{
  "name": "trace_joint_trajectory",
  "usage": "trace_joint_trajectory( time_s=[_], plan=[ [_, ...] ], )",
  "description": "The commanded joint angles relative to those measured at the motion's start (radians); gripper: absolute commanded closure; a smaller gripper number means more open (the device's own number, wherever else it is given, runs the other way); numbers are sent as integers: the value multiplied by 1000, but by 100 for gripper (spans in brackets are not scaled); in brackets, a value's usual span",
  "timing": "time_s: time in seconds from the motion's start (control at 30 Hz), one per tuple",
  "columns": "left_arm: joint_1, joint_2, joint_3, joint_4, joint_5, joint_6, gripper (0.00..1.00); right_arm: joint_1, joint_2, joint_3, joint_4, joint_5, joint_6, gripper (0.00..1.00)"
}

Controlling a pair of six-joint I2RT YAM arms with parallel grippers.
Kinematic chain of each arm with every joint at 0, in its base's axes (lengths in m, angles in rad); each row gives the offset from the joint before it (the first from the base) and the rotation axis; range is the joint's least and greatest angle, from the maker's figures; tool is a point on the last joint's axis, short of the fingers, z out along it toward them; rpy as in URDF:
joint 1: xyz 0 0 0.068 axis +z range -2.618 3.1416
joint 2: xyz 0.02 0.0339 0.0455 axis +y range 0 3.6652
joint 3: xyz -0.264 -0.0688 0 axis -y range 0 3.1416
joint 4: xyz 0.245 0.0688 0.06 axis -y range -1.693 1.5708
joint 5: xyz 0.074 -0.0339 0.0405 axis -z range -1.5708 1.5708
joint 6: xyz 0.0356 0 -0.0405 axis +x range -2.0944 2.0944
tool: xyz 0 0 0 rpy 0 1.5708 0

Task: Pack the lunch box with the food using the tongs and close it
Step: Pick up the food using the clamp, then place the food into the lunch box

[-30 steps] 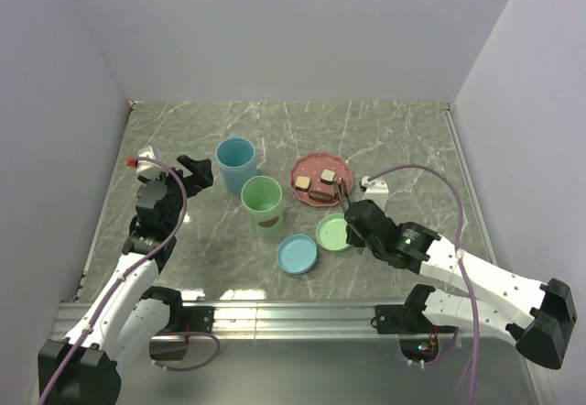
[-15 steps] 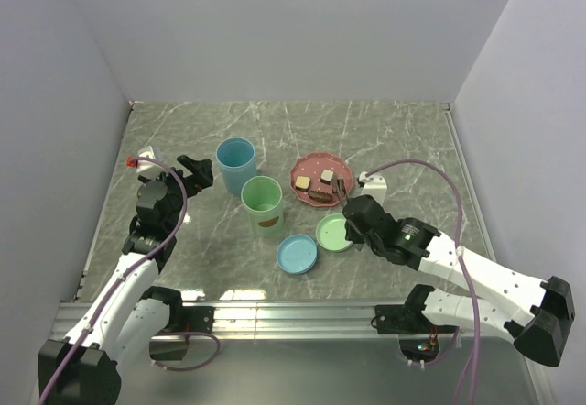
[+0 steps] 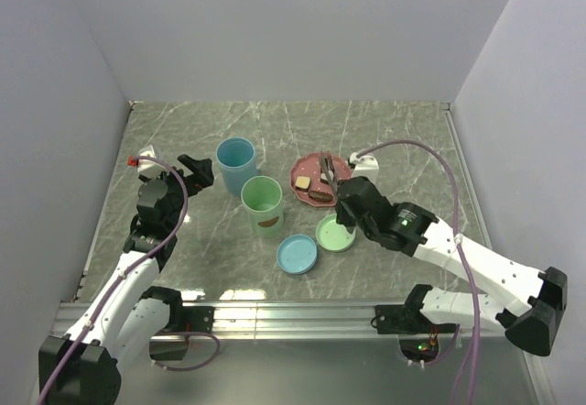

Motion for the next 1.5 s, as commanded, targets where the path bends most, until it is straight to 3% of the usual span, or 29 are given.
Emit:
trace_joint_trajectory(
  time_s=[0.0,0.77,1.2,1.37,1.47],
  plan=[
    [0,-6,6,36,-3,-10,0,11,34,103,63,25,-54,100],
    [0,-17,1,31,-26,-5,1,172,399,545,139,-8,-276,100],
    [0,5,4,42,-23,-4,1,186,486,593,173,-59,-305,100],
    [0,3,4,40,-17,-5,0,197,485,587,187,-62,-315,76],
    [0,0,3,40,-14,-5,0,203,488,591,182,-53,-315,68]
  ],
)
